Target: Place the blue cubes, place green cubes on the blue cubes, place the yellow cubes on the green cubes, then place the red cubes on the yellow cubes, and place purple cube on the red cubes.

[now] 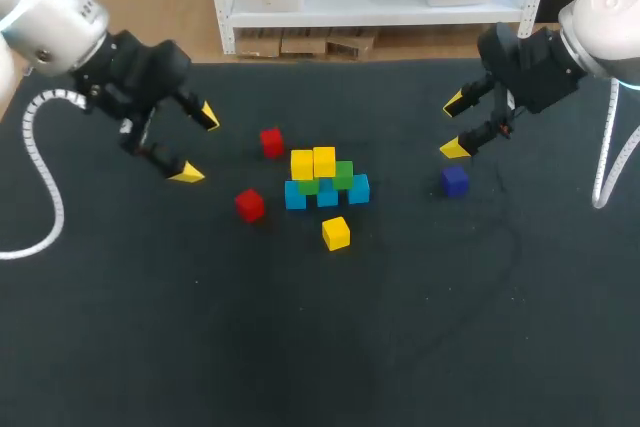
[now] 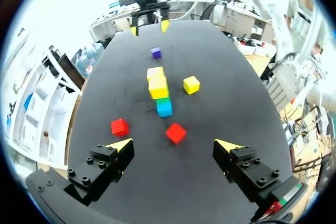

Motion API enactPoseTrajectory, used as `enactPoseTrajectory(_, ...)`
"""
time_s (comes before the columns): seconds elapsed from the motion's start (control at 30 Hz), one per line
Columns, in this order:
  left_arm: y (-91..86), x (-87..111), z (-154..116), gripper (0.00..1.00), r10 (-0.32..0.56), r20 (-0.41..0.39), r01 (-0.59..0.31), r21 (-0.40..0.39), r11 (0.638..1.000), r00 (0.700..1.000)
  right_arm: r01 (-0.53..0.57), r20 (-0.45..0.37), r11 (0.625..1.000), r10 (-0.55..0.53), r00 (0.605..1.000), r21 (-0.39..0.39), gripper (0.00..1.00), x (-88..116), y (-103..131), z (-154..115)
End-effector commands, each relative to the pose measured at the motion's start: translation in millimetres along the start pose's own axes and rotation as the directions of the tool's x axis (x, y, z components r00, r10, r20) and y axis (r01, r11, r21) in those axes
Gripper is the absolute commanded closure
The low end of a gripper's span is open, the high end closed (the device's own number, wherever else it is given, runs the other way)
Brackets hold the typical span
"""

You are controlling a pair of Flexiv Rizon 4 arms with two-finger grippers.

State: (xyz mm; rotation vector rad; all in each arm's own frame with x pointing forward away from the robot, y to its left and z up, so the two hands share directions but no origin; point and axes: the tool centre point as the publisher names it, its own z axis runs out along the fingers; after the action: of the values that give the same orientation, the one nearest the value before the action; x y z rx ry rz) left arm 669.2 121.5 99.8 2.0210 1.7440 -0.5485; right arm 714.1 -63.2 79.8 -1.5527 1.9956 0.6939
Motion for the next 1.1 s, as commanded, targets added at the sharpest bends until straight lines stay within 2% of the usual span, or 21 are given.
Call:
enactPoseTrajectory(0.03, 9.7, 0.6, -3.0, 0.0, -0.008, -0.022, 0.009, 0.039, 0.999, 1.0, 0.001, 0.002, 1.0, -0.001, 1.0, 0.001, 0.0, 0.5, 0.4, -0.3)
enactPoseTrajectory(0.2, 9.7, 0.6, -3.0, 0.0, -0.008, -0.022, 0.009, 0.039, 0.999, 1.0, 0.001, 0.002, 1.0, -0.001, 1.0, 0.001, 0.0, 0.5, 0.4, -0.3)
enactPoseTrajectory(0.3, 9.7, 0.6, -3.0, 0.0, -0.008, -0.022, 0.009, 0.039, 0.999, 1.0, 0.069, -0.015, 0.997, -0.068, 0.998, 0.032, 0.0, -4.7, 4.6, -14.9)
enactPoseTrajectory(0.37, 9.7, 0.6, -3.0, 0.0, -0.008, -0.022, 0.009, 0.039, 0.999, 1.0, 0.113, -0.029, 0.993, -0.113, 0.993, 0.016, 0.0, -12.0, 19.6, -16.0)
enactPoseTrajectory(0.53, 9.7, 0.6, -3.0, 0.0, -0.008, -0.022, 0.009, 0.039, 0.999, 1.0, 0.244, -0.059, 0.965, -0.25, 0.966, -0.09, 0.0, -21.3, 68.6, -4.1)
enactPoseTrajectory(0.67, 9.7, 0.6, -3.0, 0.0, -0.008, -0.022, 0.009, 0.039, 0.999, 1.0, 0.292, -0.072, 0.947, -0.302, 0.95, -0.132, 0.0, -14.6, 104.2, 10.4)
enactPoseTrajectory(0.77, 9.7, 0.6, -3.0, 0.0, -0.008, -0.022, 0.009, 0.039, 0.999, 1.0, 0.311, -0.065, 0.938, -0.323, 0.944, -0.152, 0.0, -6.9, 120.8, 26.8)
enactPoseTrajectory(0.87, 9.7, 0.6, -3.0, 0.0, -0.008, -0.022, 0.009, 0.039, 0.999, 1.0, 0.32, -0.054, 0.933, -0.332, 0.942, -0.168, 0.0, -1.7, 126.3, 45.4)
enactPoseTrajectory(1.07, 9.7, 0.6, -3.0, 0.0, -0.008, -0.022, 0.009, 0.039, 0.999, 1.0, 0.336, -0.037, 0.927, -0.347, 0.937, -0.165, 0.0, 1.8, 119.0, 78.2)
enactPoseTrajectory(1.1, 9.7, 0.6, -3.0, 0.0, -0.008, -0.022, 0.009, 0.039, 0.999, 1.0, 0.34, -0.037, 0.926, -0.35, 0.936, -0.162, 0.04, 0.8, 117.5, 82.8)
